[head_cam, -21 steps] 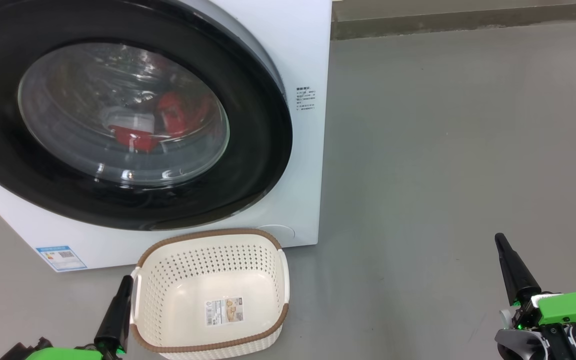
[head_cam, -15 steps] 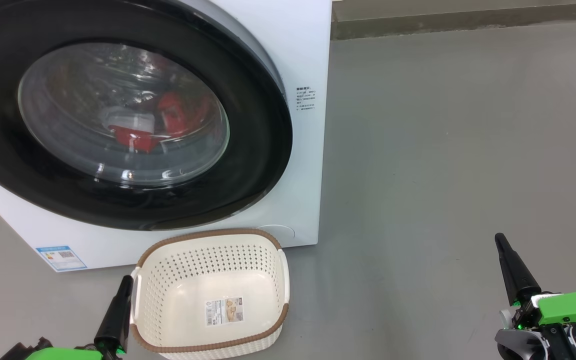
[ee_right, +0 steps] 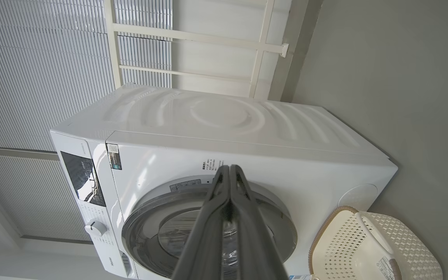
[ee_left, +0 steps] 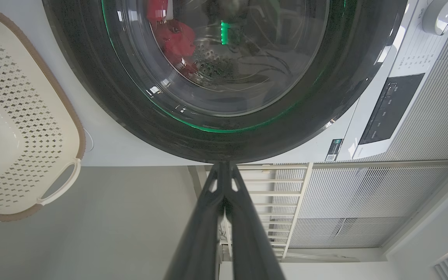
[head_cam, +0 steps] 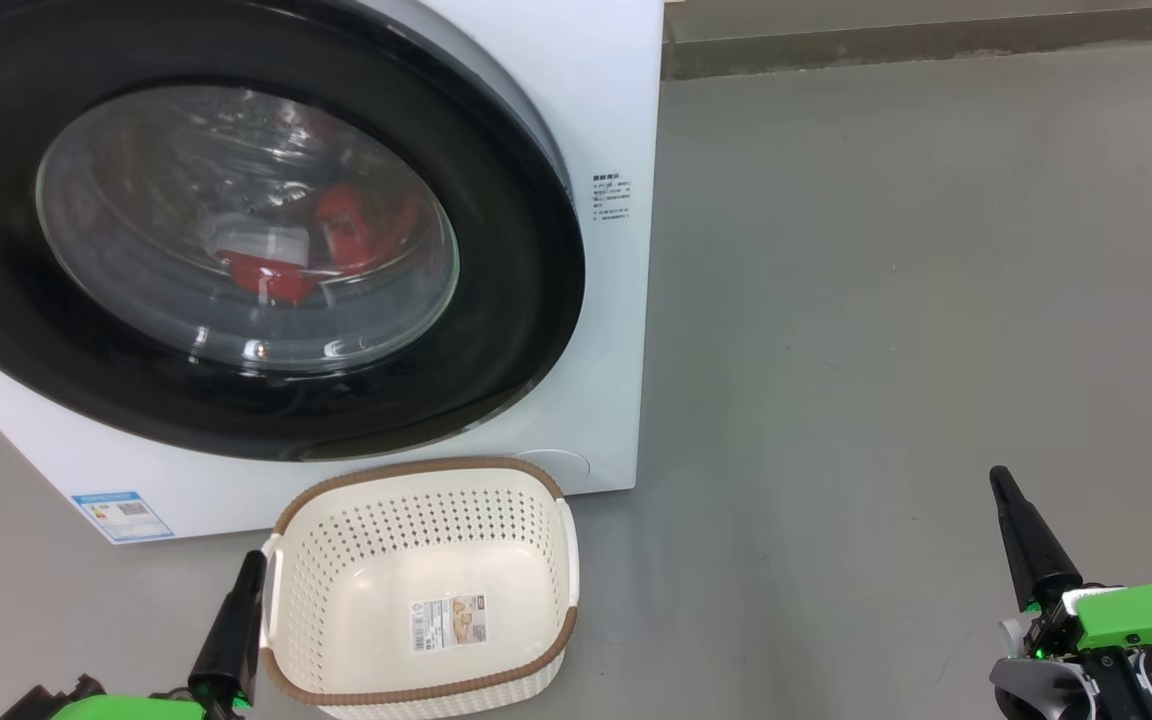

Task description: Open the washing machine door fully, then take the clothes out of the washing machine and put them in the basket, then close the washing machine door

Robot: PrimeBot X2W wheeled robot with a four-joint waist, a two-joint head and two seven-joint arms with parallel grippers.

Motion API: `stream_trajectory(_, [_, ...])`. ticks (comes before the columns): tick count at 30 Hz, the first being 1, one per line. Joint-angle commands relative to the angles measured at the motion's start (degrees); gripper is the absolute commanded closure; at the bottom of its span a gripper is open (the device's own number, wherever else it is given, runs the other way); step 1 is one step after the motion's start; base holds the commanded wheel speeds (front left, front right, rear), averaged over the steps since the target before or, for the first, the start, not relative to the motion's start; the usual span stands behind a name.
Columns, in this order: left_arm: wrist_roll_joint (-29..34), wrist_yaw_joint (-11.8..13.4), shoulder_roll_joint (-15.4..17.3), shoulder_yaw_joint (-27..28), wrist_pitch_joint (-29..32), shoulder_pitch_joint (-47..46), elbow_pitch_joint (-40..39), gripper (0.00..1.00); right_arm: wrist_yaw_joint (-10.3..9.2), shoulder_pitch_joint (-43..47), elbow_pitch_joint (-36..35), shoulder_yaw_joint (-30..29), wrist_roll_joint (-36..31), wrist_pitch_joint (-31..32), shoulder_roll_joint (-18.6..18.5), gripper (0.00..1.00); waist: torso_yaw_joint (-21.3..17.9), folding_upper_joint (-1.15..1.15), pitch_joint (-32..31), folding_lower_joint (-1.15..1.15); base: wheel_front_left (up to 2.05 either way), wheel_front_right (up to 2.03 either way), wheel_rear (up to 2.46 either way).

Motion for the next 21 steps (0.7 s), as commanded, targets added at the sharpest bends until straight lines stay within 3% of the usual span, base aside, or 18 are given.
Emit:
stream_trajectory(1, [0.65, -0.39, 0.61, 2.03, 0.24, -2.37, -1.25, 1.00, -0.03, -2.45, -1.72, 1.11, -0.07, 0.32, -0.50, 1.00, 0.00, 0.00, 0.00, 0.00, 0.00, 0.00, 0.00])
stream_trajectory(20, [0.65, -0.39, 0.61, 2.03, 0.24, -2.37, -1.25, 1.00, -0.03, -2.45, -1.72, 1.11, -0.07, 0.32, -0.50, 1.00, 0.00, 0.00, 0.00, 0.00, 0.00, 0.00, 0.00])
stream_trajectory(21, [-0.01, 0.01, -0.01, -0.05, -0.02, 0.08, 0.17, 0.00, 0.01, 0.04, 0.19, 0.01, 0.01, -0.02, 0.03, 0.00, 0.00, 0.00, 0.00, 0.00, 0.00, 0.00, 0.00])
